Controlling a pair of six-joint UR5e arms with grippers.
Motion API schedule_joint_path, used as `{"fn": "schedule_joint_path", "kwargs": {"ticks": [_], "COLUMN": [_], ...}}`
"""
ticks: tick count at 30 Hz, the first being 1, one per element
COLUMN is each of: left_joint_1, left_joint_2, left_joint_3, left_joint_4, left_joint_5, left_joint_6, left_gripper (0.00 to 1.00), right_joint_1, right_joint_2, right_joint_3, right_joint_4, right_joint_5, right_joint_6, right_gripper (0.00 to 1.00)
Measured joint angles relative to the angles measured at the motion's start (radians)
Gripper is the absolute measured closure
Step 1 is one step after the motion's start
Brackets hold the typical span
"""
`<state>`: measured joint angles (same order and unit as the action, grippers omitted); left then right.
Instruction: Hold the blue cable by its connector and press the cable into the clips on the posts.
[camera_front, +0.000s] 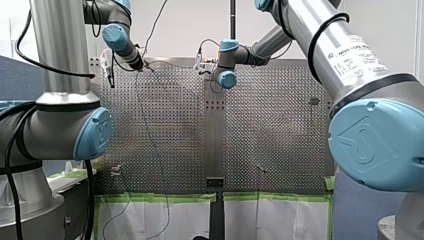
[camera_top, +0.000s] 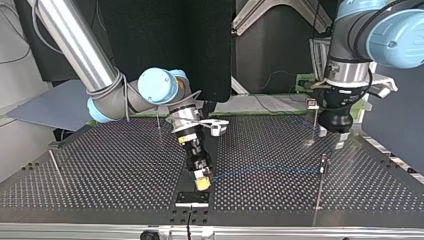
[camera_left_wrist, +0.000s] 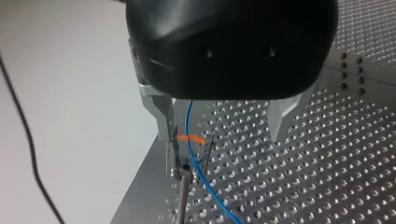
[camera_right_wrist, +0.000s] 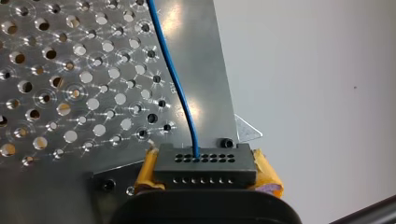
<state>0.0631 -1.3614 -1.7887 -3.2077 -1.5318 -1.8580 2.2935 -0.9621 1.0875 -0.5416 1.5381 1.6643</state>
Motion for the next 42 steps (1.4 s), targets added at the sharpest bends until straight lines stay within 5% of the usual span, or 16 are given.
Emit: {"fn": "schedule_joint_path", "kwargs": {"ticks": [29,42], "left_joint_1": [-0.031,-0.048], "left_joint_2": [-0.001,0.003], "left_joint_3": [0.000,-0.001], "left_joint_4": [0.077,0.067], "left_joint_5": [-0.001,-0.024], "left_joint_6": [0.248,0.267], "left_gripper": [0.00,0.00], "right_joint_1": [-0.001,0.002], "right_joint_2": [0.001,0.002], "right_joint_3": [0.003,0.003], "right_joint_4": [0.007,0.011], "right_joint_5": [0.004,0.003], "right_joint_6": [-0.002,-0.001], "right_gripper": [1.00,1.00]}}
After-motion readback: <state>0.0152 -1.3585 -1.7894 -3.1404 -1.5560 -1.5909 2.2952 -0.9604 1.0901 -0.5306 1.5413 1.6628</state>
